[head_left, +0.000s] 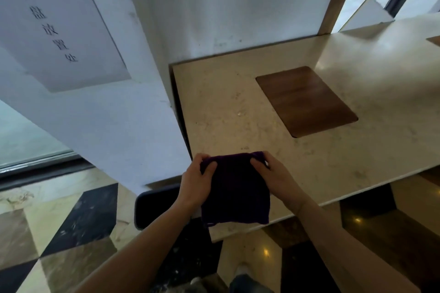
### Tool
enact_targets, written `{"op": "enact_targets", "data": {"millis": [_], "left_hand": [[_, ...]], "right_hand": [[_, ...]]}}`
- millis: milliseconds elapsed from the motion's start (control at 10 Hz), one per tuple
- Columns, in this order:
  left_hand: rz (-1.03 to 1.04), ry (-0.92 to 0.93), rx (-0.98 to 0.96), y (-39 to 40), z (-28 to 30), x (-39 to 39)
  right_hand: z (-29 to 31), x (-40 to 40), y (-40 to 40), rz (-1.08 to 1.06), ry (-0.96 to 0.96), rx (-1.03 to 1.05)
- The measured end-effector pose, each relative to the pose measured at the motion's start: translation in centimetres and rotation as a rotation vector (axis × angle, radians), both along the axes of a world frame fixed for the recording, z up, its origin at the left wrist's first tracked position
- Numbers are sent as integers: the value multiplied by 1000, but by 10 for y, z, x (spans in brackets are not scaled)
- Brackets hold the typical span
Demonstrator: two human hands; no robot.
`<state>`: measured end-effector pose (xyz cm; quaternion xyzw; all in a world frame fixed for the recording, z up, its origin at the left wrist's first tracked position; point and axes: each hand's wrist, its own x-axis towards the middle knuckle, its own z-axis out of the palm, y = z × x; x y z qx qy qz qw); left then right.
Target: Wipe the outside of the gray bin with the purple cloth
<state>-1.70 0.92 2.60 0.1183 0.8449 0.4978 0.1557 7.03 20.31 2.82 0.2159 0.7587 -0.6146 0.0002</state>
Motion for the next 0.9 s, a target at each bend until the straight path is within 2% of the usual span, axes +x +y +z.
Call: {"op": "enact_targets", "data": {"millis": [100, 200, 300, 400, 500, 600, 700, 800, 900], "left_hand": [[2, -89, -77, 4, -38, 3], [-14, -129, -116, 8, -57, -2], [-18, -148, -201, 12, -81, -10], [-19, -69, -271, 15, -90, -15], [-55, 108, -428, 19, -95, -26], [-87, 189, -532, 20, -97, -31], [-121, 232, -589, 19, -101, -32], [-94, 255, -558, 15, -96, -31], [-16, 359, -458, 4, -78, -30]], "right_hand": [[-39, 1, 7, -2, -139, -13], [-59, -4, 9, -12, -196, 33], [-82, -15, 10, -9, -222, 160], [-91, -20, 10, -25, -224, 327], [-98, -28, 12, -57, -269, 648], [-99, -31, 17, -74, -289, 737], [-102, -29, 22, -65, -296, 728], [-98, -27, 25, -92, -256, 677], [-78, -30, 29, -158, -121, 585]]}}
